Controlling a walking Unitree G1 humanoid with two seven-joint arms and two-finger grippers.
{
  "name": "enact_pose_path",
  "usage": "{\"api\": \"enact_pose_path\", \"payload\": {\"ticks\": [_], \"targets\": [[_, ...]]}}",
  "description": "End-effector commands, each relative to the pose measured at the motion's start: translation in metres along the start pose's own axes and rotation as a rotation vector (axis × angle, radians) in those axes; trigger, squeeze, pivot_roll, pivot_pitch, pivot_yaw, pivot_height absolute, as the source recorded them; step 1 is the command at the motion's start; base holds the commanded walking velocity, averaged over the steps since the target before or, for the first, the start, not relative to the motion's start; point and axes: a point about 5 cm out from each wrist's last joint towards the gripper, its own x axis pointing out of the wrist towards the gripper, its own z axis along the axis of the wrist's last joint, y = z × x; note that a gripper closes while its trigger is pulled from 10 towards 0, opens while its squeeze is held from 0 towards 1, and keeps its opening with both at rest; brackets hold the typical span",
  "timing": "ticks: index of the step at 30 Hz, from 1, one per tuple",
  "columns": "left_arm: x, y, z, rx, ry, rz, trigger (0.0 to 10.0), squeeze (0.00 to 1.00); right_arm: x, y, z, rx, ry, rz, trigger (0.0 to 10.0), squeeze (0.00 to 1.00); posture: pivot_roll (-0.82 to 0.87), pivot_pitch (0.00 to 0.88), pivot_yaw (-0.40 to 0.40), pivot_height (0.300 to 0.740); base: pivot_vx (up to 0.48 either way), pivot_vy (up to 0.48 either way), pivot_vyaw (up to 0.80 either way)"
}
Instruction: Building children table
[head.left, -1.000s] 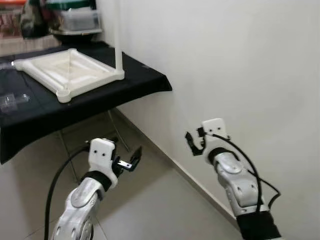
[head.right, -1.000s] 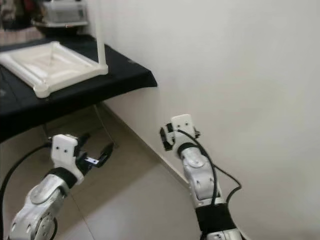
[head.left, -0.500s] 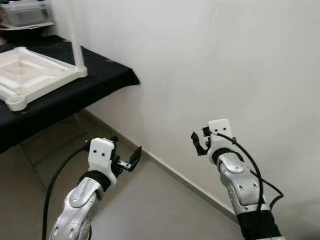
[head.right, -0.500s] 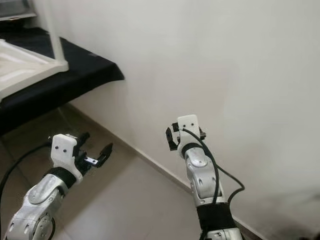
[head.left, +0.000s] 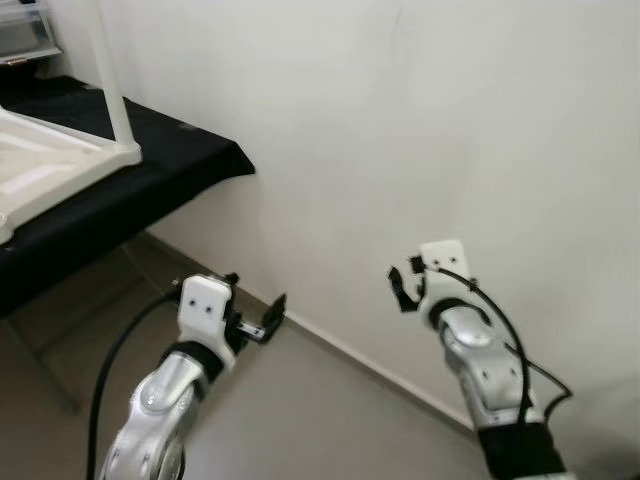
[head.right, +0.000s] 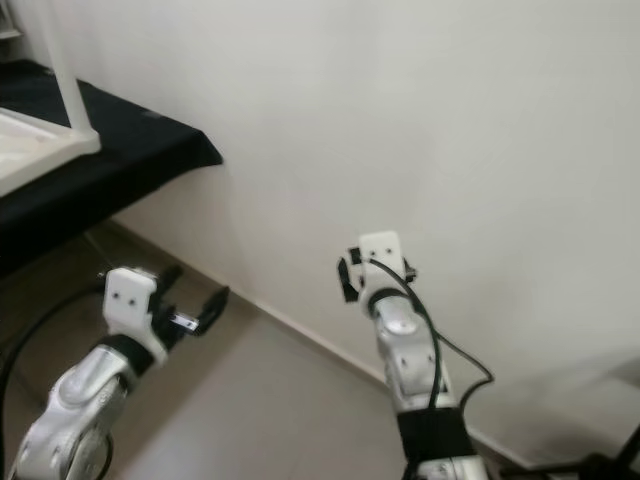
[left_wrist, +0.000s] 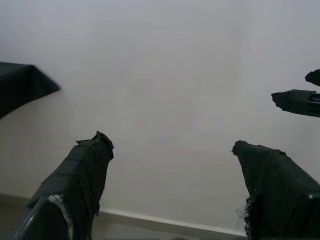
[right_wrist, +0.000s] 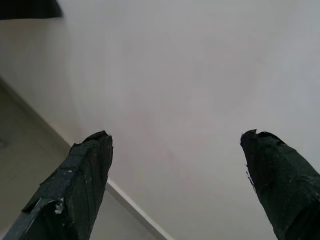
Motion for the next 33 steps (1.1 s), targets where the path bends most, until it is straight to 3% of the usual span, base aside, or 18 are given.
{"api": "enact_pose_path", "payload": {"ticks": [1,5,10,17,24,33], "targets": [[-0.001,0.003,0.000,0.004,0.006,-0.004,10.0,0.00,-0.001,0.002,0.001,-0.012,-0.012,0.005,10.0,0.00,0.07,0.000,-0.107,0.740,0.000,0.000,0.00],[0.000,0.005,0.004,0.011,-0.002,-0.006,10.0,0.00,-0.001,0.003,0.003,-0.012,-0.023,0.008,10.0,0.00,0.07,0.000,-0.094,0.740,0.000,0.000,0.00],[0.012,0.010,0.029,0.059,-0.068,-0.050,10.0,0.00,-0.010,0.005,0.012,0.001,-0.087,-0.019,10.0,0.00,0.05,0.000,-0.023,0.740,0.000,0.000,0.00],[0.018,0.009,0.047,0.080,-0.125,-0.068,10.0,0.00,-0.011,-0.001,0.010,0.014,-0.082,-0.040,10.0,0.00,0.06,0.000,-0.025,0.740,0.000,0.000,0.00],[0.013,0.010,0.034,0.090,-0.068,-0.058,10.0,0.00,-0.008,-0.003,0.013,0.034,-0.080,-0.057,10.0,0.00,0.06,0.000,-0.012,0.740,0.000,0.000,0.00],[0.014,0.005,0.018,0.102,-0.019,-0.064,10.0,0.00,-0.026,0.003,0.001,0.010,-0.045,-0.044,10.0,0.00,0.00,0.000,-0.007,0.740,0.000,0.000,-0.80]]}}
